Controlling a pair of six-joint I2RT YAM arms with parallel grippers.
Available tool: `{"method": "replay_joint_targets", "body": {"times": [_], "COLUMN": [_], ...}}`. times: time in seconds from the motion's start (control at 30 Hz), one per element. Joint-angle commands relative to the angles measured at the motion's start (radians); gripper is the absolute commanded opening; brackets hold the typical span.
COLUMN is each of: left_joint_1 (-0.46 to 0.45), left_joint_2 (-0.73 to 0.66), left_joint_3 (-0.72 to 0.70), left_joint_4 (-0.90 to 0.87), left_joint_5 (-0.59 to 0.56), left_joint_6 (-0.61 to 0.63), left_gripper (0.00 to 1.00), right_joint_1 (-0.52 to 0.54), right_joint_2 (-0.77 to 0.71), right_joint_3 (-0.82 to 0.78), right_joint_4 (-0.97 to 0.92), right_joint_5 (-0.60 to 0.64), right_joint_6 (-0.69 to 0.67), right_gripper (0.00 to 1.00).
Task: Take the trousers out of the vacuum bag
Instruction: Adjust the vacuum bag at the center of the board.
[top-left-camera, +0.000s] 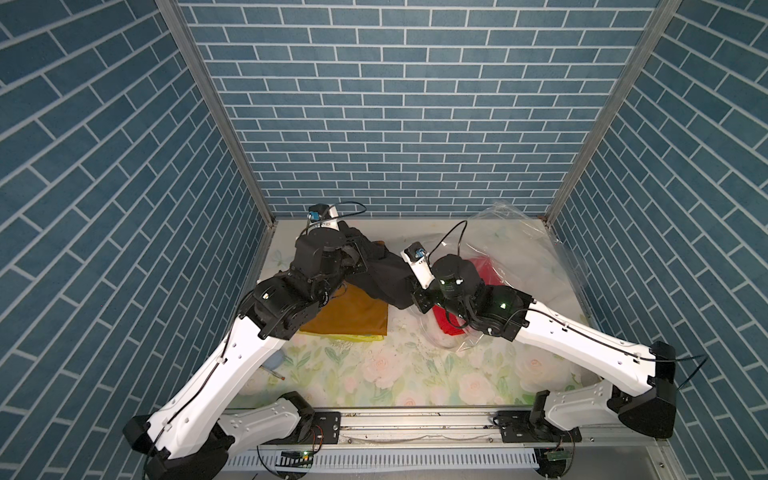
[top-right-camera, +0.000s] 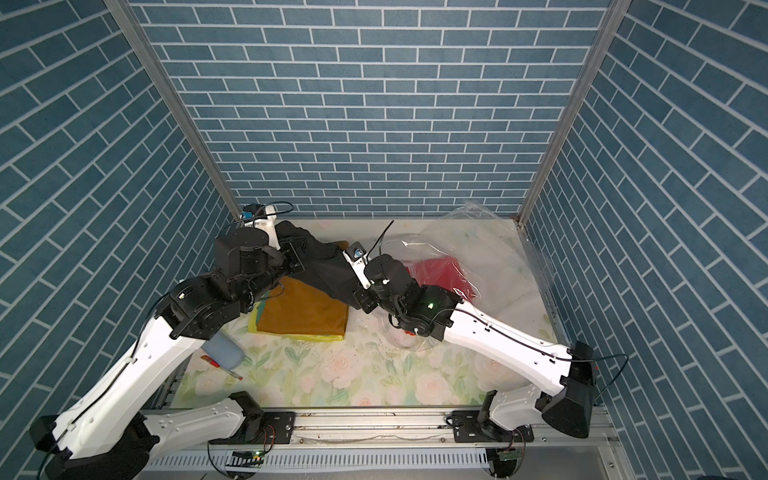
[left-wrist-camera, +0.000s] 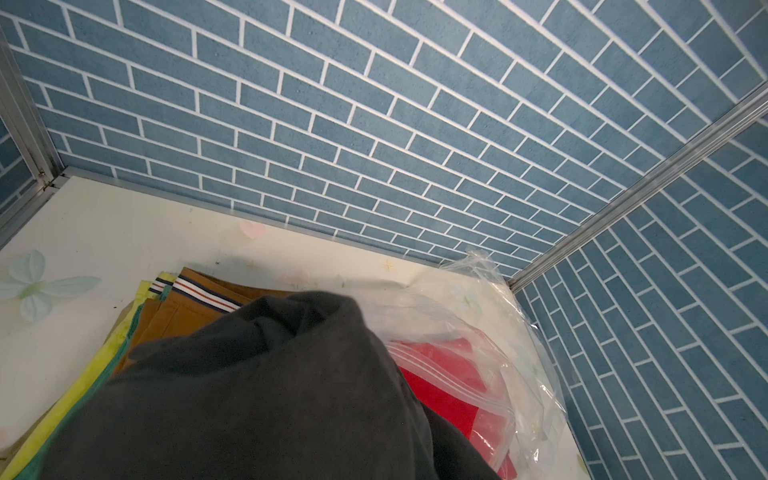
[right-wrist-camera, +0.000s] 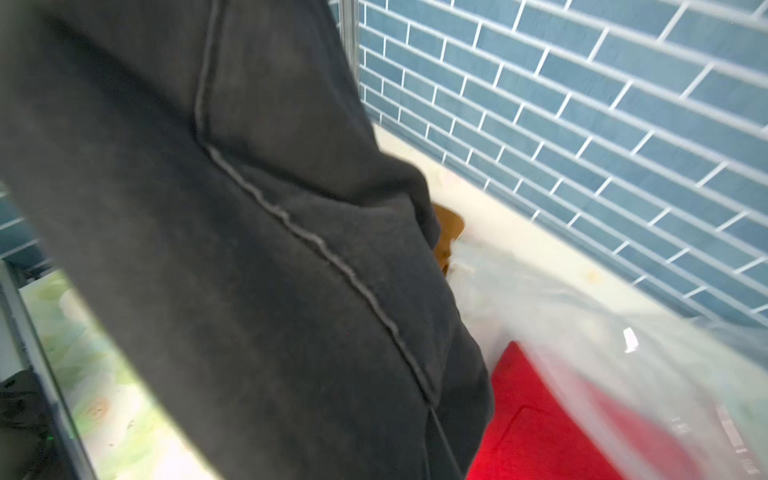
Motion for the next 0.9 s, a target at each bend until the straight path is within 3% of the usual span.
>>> {"method": "replay_joint_targets", "body": {"times": [0.0,0.23,0.63,0.87], "left_joint_1": [0.038,0.125,0.466,0.535], "left_joint_2": [0.012,0.049,0.067,0.075], "left_joint_3": [0.052,0.055,-0.042,-0.152], "left_joint_4": [-0.002,0.042,0.258,0.369], "left_joint_5": [0.036,0.067,0.34,0.383], "left_joint_6": [0.06,0.079,0.041,0.029], "left_gripper": [0.0,0.0,0.0,0.0], "right_joint_1": [-0.03,-0.08,-0.127,-0.139], "right_joint_2": [0.017,0.13,0.426,0.594], "right_joint_3": [0.112,0.272,0.644,0.829], "right_joint_4": [0.014,0.019,-0.008,-0.053], "right_joint_5": [0.028,0.062,0.102,0.099], "right_joint_6": [-0.071,-0.141,-0.235,-0.262], "right_gripper": [0.0,0.0,0.0,0.0]}}
